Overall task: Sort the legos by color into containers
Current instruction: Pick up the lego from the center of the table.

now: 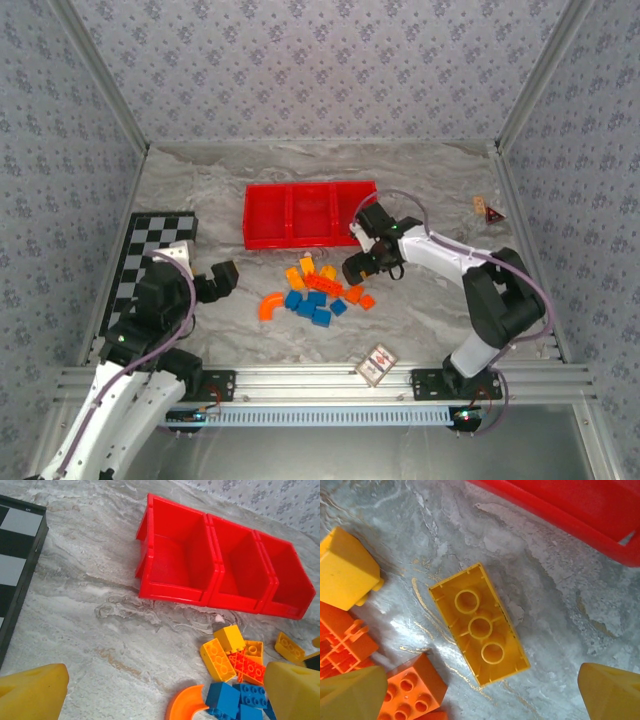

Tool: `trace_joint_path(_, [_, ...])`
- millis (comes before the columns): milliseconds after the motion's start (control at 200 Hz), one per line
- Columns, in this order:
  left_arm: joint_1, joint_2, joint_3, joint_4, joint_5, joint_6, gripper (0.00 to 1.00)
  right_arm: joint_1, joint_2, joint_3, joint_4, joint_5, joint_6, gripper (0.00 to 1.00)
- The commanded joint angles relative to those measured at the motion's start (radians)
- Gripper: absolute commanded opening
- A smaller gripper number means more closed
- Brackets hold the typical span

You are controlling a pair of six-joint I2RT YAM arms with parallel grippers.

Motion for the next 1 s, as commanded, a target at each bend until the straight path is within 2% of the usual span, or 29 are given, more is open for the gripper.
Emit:
trace_joint_path(0, [-0.008,-0.010,-0.002,0.034,0.026,0.004,1.00,0.030,0.040,0.042,-0.018,0.047,-0.059,1.00])
trace_joint_path(80, [-0.008,-0.012,-0.004,0.033,0.029,0.003,1.00,0.040,0.067,0.055,-0.014,0.063,-0.074,1.00])
trace_joint_path(460, [-0.010,0.006,-0.012,0.046,0.035,0.001,1.00,0.049,0.162,0.110,-0.020,0.097,-0.105,0.88])
trace_joint_path(785, [-0.011,0.012,-0.008,0.042,0.039,0.004,1.00,0.053,0.190,0.131,-0.022,0.071,-0.112,0.60])
trace_joint_path(994, [-0.013,0.001,0.041,-0.039,-0.020,-0.023,1.00,0.063,0.211,0.135,-0.030,0.089,-0.111,0.50])
